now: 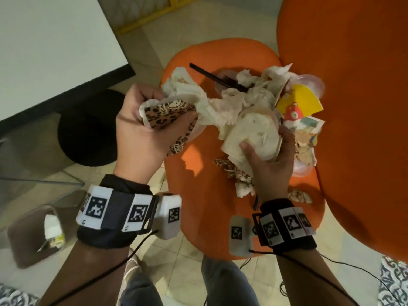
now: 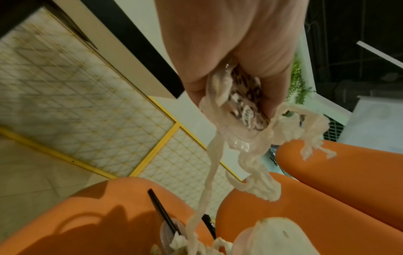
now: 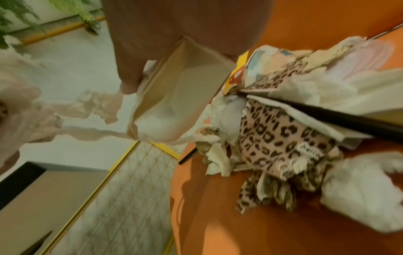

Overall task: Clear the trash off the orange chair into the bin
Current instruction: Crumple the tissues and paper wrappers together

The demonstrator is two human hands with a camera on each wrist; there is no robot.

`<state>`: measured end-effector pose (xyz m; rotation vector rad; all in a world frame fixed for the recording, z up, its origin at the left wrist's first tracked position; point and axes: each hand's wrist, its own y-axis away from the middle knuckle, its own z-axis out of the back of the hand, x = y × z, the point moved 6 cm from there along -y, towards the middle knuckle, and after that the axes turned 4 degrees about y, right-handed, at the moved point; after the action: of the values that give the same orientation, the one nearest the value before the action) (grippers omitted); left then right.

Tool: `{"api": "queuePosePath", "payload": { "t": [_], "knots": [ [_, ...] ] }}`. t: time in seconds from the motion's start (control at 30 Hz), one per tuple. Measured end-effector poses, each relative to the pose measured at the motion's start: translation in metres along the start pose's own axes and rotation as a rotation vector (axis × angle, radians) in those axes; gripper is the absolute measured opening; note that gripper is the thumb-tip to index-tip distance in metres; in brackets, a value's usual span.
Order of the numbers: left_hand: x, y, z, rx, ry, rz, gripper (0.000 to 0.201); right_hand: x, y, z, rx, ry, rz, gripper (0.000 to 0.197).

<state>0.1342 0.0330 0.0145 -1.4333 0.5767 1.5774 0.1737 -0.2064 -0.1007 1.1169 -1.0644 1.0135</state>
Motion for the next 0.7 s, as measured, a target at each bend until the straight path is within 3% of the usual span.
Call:
{"api": "queuePosePath", "payload": {
  "t": [0.17, 0.37, 0.7],
  "knots": [
    [0.006, 0.018, 0.057, -0.092, 0.001, 0.032, 0.046, -0.004, 0.021, -0.043, 0.103, 0.083, 0.018, 0.070],
    [0.021, 0.055, 0.158, -0.231, 0.061, 0.062, 0.047, -0.008, 0.062, -0.117, 0.259, 0.113, -0.002, 0.075],
    [0.081, 0.155, 0.382, -0.597, -0.011, 0.312, 0.041, -0.032, 0.221, -0.296, 0.703, 0.224, -0.034, 0.075]
  ]
}}
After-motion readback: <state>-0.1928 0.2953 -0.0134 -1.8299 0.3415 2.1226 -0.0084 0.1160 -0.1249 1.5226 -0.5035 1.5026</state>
